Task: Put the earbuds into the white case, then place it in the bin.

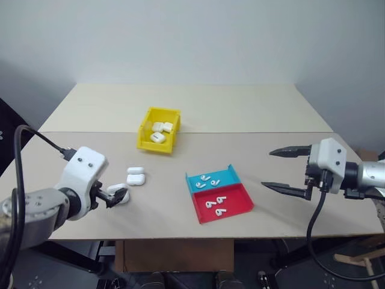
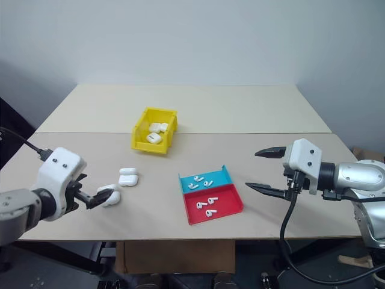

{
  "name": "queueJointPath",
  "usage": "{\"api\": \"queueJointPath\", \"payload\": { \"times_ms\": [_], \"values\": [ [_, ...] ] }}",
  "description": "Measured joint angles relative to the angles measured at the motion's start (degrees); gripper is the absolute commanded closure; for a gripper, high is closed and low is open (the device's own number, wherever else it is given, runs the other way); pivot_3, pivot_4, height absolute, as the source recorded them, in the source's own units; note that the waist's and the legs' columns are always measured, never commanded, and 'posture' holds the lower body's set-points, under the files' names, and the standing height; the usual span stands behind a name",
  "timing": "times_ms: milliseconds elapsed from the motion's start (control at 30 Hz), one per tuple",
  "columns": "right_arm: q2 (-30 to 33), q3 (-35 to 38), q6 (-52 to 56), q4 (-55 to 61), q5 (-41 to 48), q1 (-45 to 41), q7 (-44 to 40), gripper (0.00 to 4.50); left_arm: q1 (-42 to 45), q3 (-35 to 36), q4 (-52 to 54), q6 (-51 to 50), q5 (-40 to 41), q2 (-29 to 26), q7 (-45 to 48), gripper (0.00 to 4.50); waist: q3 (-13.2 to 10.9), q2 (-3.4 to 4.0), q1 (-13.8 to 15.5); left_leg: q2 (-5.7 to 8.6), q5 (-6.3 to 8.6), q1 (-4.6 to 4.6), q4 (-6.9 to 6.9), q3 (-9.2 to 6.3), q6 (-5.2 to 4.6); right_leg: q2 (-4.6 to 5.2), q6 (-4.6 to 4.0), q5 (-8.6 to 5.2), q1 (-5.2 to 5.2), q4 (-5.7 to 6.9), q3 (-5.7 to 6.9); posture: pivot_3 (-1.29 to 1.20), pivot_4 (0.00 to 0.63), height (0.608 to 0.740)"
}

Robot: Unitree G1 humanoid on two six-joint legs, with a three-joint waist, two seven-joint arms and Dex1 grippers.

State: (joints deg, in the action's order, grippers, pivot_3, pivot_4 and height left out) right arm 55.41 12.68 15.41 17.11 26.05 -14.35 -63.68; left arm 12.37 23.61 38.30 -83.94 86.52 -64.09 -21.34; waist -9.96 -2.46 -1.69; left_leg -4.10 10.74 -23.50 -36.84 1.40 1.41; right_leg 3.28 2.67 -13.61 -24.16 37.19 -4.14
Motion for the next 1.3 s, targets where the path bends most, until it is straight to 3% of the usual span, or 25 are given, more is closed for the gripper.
{"api": "queueJointPath", "payload": {
  "times_ms": [33, 67, 133, 300, 400, 533, 767, 833, 1033, 1300],
  "values": [
    [0.1, 0.1, 0.1, 0.1, 0.0, 0.1, 0.2, 0.01, -1.5, -3.8, -2.1, 6.2, 9.8, -6.5, -8.5, 0.0, 0.0, -0.06, -0.1, -0.12, 0.0, 0.01, 0.04, -0.03, 0.01, 0.03, -0.4, 0.25, 0.03, -0.08, 0.03, 0.0, 0.15, 0.74],
    [0.1, 0.3, 0.1, 0.3, 0.0, 0.1, 0.4, 0.01, -1.8, -6.2, -2.9, 12.4, 16.5, -9.0, -15.4, 0.0, 0.0, 0.06, -0.1, 0.02, 0.01, 0.08, 0.04, 0.04, 0.01, 0.2, -0.41, 0.26, 0.1, -0.08, 0.01, 0.0, 0.15, 0.74],
    [0.1, 0.4, 0.1, 0.6, 0.0, 0.9, 0.6, 0.01, -1.7, -12.0, -1.0, 26.6, 23.7, -9.6, -27.3, 0.0, 0.1, 0.32, 0.5, 0.2, 0.02, 0.08, 0.06, 0.26, 0.02, 0.34, -0.34, 0.21, 0.12, -0.12, -0.12, 0.0, 0.15, 0.74],
    [0.1, 0.4, 0.1, 0.9, -0.1, 2.4, 0.8, 0.01, -0.6, -29.2, 10.7, 51.2, 26.3, -6.0, -50.4, 0.0, 0.1, 0.26, 1.6, 0.18, -0.01, 0.04, 0.06, 0.28, 0.09, 0.23, -0.4, 0.23, 0.16, -0.26, -0.12, 0.0, 0.15, 0.74],
    [0.1, 0.4, 0.1, 0.9, -0.2, 2.4, 1.1, 0.01, 2.2, -36.2, 13.8, 60.8, 26.4, -4.3, -63.0, 0.0, 0.1, 0.25, 2.0, 0.18, -0.07, 0.12, 0.06, 0.26, 0.16, 0.17, -0.46, 0.27, 0.21, -0.28, -0.13, 0.0, 0.15, 0.74],
    [0.0, -0.2, 0.4, 0.9, -0.2, 2.2, 1.8, 0.01, 3.2, -39.3, 14.0, 67.4, 26.4, -3.2, -68.1, 0.0, 0.1, 0.26, 2.4, 0.2, -0.16, 0.2, 0.06, 0.26, 0.32, 0.15, -0.55, 0.22, 0.28, -0.3, -0.14, 0.0, 0.15, 0.74],
    [0.0, -0.5, 1.5, 1.7, -0.1, 2.4, 2.5, 0.01, 5.3, -39.9, 9.2, 65.3, 26.4, -0.1, -68.5, 0.0, 0.1, 0.26, 2.5, 0.22, -0.2, 0.28, 0.02, 0.23, 0.37, 0.15, -0.41, 0.18, 0.51, -0.46, -0.12, 0.0, 0.15, 0.74],
    [0.0, -0.5, 1.9, 2.5, -0.1, 2.6, 2.6, 0.01, 5.0, -38.4, 7.1, 62.8, 26.4, 1.6, -68.1, 0.0, 0.1, 0.22, 2.5, 0.21, -0.2, 0.26, 0.02, 0.18, 0.37, 0.15, -0.39, 0.18, 0.51, -0.46, -0.06, 0.0, 0.15, 0.74],
    [0.0, -0.4, 4.3, 3.9, 0.0, 4.2, 3.3, 0.01, 2.7, -30.2, -1.9, 49.5, 26.4, -0.6, -61.5, 0.0, 0.1, 0.23, 2.4, 0.2, -0.2, 0.28, 0.03, 0.16, 0.37, 0.14, -0.24, 0.03, 0.5, -0.45, -0.04, 0.0, 0.15, 0.74],
    [-0.2, 0.0, 5.7, 5.6, 0.0, 6.4, 4.8, 0.01, 5.3, -27.1, -8.2, 39.0, 26.3, 7.1, -57.2, 0.0, 0.1, 0.2, 2.5, 0.21, -0.2, 0.22, 0.03, 0.16, 0.38, 0.16, -0.29, 0.04, 0.5, -0.51, -0.03, 0.0, 0.15, 0.74]
  ]
}}
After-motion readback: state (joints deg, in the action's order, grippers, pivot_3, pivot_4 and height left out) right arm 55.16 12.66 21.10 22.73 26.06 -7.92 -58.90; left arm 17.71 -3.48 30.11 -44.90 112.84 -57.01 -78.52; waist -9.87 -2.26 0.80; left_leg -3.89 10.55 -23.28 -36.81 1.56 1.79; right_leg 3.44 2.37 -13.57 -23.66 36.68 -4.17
